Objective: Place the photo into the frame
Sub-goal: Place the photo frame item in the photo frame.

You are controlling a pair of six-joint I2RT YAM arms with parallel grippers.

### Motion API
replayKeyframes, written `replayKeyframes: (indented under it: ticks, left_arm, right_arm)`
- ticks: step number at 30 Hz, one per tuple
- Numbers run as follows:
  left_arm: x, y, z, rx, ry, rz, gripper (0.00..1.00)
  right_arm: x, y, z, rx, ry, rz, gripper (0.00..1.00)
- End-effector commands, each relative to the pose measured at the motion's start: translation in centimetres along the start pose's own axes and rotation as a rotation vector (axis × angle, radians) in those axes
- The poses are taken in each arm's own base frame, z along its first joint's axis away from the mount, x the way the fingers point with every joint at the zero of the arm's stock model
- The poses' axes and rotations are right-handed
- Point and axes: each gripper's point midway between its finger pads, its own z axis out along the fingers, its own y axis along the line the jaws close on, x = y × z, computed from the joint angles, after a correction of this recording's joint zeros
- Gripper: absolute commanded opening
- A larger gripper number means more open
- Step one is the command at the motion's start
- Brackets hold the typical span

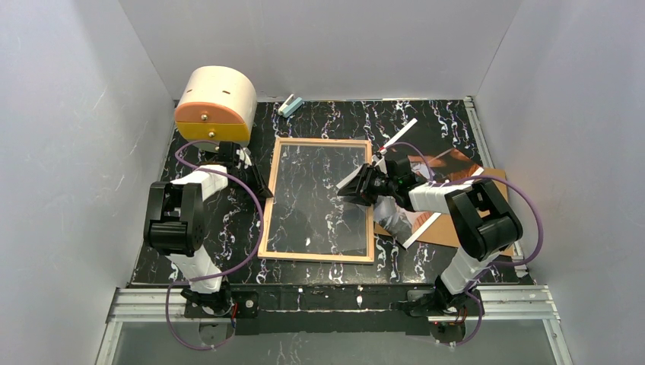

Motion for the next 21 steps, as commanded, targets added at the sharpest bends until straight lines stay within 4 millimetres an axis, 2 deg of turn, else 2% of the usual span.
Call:
replayKeyframes:
  ticks: [1,5,16,21]
  left_arm:
    - [0.5,0.0,-0.1,0.001,0.014,0.032,0.32]
    - [0.3,0.3,0.1,-0.026,-0.001,0.056,0.30]
    - [0.0,0.9,0.3,-0.169,-0.038,0.170,0.15]
    - [0.3,1.1,0.7,-0.196,-0.025,0.205,0.14]
  right_arm:
    - [-0.7,1.1,0.3,-0.017,-0.004,-0.028,0.47]
    - [-0.5,0.8,0.4,-0.004,0.003,-0.026,0.44]
    - [-0.3,0.4,0.5,0.007,0.012,-0.021,0.39]
    - [-0.3,0.3,0.5,0.008,0.013,-0.023,0.38]
